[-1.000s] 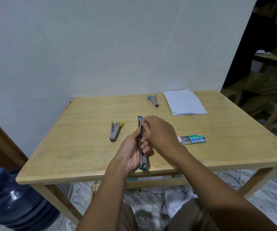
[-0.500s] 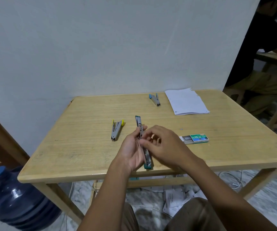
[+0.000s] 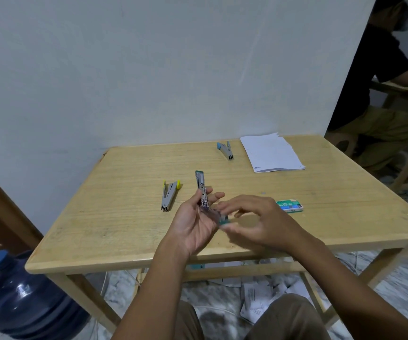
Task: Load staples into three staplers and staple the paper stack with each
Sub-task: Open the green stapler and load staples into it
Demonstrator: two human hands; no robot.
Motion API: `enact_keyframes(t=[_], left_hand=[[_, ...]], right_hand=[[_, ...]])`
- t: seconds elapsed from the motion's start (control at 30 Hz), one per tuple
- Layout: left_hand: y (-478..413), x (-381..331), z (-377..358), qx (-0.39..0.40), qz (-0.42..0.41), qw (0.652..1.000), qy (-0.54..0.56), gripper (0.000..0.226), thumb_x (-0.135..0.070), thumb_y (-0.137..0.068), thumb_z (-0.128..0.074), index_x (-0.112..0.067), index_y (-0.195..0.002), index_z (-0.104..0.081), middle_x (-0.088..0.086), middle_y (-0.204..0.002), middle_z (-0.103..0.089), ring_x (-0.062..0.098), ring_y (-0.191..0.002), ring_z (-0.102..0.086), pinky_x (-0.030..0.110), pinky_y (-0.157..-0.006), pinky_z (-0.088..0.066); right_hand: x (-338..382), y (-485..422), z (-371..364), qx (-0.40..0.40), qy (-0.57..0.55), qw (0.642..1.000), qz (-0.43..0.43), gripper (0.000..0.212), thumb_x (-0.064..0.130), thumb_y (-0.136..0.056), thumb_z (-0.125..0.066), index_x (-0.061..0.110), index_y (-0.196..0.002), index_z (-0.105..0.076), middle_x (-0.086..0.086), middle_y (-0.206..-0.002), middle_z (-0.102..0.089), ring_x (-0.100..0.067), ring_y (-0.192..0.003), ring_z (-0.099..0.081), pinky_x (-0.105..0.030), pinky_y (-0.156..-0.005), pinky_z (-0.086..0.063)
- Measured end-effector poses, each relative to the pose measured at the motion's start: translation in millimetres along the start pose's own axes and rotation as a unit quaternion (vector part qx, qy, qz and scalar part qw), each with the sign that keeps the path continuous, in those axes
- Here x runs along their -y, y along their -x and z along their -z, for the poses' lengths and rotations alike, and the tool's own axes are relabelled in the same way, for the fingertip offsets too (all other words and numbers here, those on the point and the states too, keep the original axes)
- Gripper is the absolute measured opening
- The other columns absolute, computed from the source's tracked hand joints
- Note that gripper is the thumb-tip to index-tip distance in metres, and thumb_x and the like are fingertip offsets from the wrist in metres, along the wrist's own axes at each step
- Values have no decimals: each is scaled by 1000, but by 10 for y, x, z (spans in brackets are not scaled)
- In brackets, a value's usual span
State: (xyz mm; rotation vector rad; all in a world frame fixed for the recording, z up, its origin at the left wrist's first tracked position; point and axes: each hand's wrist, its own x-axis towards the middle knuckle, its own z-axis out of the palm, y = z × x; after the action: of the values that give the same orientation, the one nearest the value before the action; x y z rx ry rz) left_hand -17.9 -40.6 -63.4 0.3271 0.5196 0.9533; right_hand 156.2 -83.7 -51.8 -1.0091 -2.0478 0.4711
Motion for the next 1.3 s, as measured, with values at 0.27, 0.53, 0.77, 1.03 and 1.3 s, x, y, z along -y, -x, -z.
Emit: enact_keyframes(t=[0.27, 0.53, 0.77, 1.03, 1.3], left_hand=[[39, 50, -29, 58, 52, 991, -106, 32, -28, -99, -46, -5, -109, -65, 13, -83, -65, 18, -61, -60, 25, -56, -54], [38, 49, -49, 72, 57, 989, -114, 29, -29, -100, -44, -7, -100, -63, 10, -73, -57, 15, -55, -51, 25, -55, -46], [52, 37, -91, 83, 55, 989, -110, 35, -31, -99, -41, -8, -94, -67, 12, -77, -56, 20, -62, -50, 29, -57, -45], [56, 31, -83, 82, 57, 990, -103, 39, -30, -98, -41, -8, -89, -71, 12, -76, -57, 21, -64, -49, 30, -59, -45], [43, 46, -54, 41, 39, 990, -127, 38, -34, -95, -47, -6, -114, -65, 17, -86, -66, 26, -67, -65, 32, -59, -54]], right_hand=[[-37, -372, -65, -187, -206, 933, -226, 26, 43, -85, -70, 26, -104, -74, 10, -94, -73, -3, -89, -63, -23, -79, -47], [-71, -559, -156, -96, -452, 819, -339, 41, 47, -85, -68, 8, -95, -75, -9, -88, -67, -20, -83, -62, -38, -82, -48], [-69, -564, -143, -120, -474, 810, -324, 36, 39, -89, -67, 6, -102, -69, 4, -70, -65, -10, -72, -61, -23, -65, -48], [-28, -550, -174, -141, -483, 799, -328, 45, 37, -86, -70, 2, -113, -65, -4, -85, -69, -15, -84, -59, -30, -86, -51], [21, -442, 48, -202, -446, 820, -297, 50, 46, -84, -66, 4, -111, -66, -7, -92, -69, -20, -84, -65, -38, -88, -53]])
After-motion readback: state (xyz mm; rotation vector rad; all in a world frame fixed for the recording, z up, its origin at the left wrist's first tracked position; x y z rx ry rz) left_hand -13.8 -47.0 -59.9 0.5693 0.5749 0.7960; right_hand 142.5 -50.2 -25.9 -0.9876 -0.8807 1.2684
